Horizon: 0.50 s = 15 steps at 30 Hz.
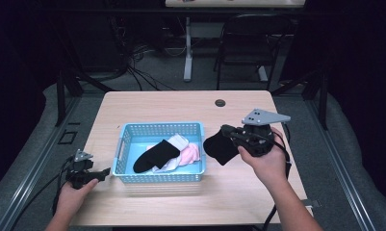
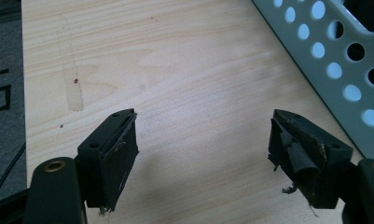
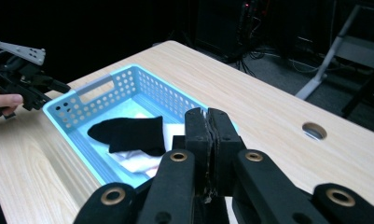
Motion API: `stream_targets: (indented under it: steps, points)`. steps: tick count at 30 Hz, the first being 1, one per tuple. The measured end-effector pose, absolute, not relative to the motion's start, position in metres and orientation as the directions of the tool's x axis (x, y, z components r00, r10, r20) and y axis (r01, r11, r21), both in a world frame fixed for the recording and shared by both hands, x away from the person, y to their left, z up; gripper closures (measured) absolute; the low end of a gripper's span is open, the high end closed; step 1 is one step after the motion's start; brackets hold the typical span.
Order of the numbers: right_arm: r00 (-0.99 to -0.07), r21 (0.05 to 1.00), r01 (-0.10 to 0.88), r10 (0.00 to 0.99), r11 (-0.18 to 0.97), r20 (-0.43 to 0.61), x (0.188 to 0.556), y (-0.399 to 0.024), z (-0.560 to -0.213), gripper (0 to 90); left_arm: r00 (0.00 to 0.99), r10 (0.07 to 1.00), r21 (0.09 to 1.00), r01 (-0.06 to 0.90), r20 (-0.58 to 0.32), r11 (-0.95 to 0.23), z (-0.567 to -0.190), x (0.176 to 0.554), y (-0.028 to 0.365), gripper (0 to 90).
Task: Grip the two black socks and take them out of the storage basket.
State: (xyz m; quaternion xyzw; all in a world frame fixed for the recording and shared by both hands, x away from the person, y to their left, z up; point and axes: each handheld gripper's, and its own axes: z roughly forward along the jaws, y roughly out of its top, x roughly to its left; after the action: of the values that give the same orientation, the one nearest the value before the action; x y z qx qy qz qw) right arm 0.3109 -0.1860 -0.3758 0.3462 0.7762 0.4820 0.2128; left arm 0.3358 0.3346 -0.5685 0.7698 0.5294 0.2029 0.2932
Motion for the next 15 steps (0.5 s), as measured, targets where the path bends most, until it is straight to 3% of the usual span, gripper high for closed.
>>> stream_targets:
  steps: [15]
  points:
    - [-0.625, 0.87, 0.411, 0.779, 0.274, 0.05, 0.312, -0.205, -0.426, 87.8, 0.358, 0.934, 0.665, 0.697, 0.003, -0.269, -0.569, 0.336, 0.334, 23.7]
